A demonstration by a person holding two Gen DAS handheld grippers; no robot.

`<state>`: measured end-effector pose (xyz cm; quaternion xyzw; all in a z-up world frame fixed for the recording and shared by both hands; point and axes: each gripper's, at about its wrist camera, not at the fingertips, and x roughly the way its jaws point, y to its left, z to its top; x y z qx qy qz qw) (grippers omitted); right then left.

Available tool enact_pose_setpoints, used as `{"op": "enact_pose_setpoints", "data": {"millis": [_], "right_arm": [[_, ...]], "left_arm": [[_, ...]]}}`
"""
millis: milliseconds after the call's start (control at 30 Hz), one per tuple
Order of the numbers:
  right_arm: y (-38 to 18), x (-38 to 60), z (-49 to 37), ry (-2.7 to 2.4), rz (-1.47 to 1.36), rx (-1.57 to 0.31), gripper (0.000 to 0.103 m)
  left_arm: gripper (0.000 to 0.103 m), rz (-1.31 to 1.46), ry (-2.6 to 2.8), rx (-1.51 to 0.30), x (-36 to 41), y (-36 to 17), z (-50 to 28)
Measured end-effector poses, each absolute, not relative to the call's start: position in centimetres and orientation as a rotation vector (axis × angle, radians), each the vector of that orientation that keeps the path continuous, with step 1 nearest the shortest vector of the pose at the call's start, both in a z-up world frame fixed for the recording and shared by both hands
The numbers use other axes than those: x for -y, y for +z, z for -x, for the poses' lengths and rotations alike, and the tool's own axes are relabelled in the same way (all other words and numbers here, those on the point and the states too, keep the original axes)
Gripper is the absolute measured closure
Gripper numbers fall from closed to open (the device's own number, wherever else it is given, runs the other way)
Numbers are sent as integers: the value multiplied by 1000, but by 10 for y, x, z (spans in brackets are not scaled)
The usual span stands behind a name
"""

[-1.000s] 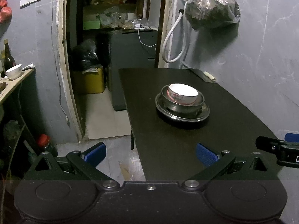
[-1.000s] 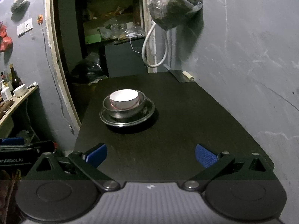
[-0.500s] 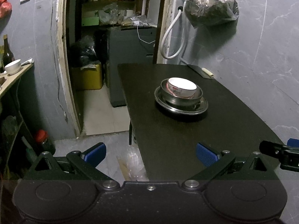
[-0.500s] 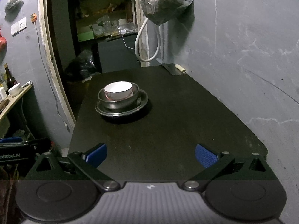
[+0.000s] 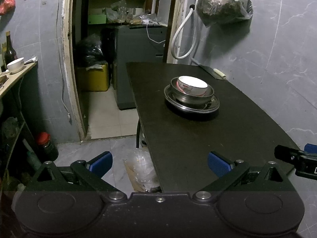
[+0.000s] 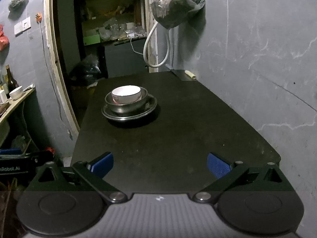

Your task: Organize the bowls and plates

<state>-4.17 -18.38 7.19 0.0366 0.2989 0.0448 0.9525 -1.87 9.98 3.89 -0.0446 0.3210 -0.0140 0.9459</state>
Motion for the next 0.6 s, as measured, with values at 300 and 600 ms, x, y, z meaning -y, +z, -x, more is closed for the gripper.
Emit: {"op": "enact_pose_setpoints", "data": {"millis": [300,600], "right_arm": [[69,185,42,88,-85,-614,0],[65,185,42,92,-81,-594,0]], "left_arm": [[1,86,-26,-645,-99,38,22],[1,74,-29,-631,-98,36,23]]}}
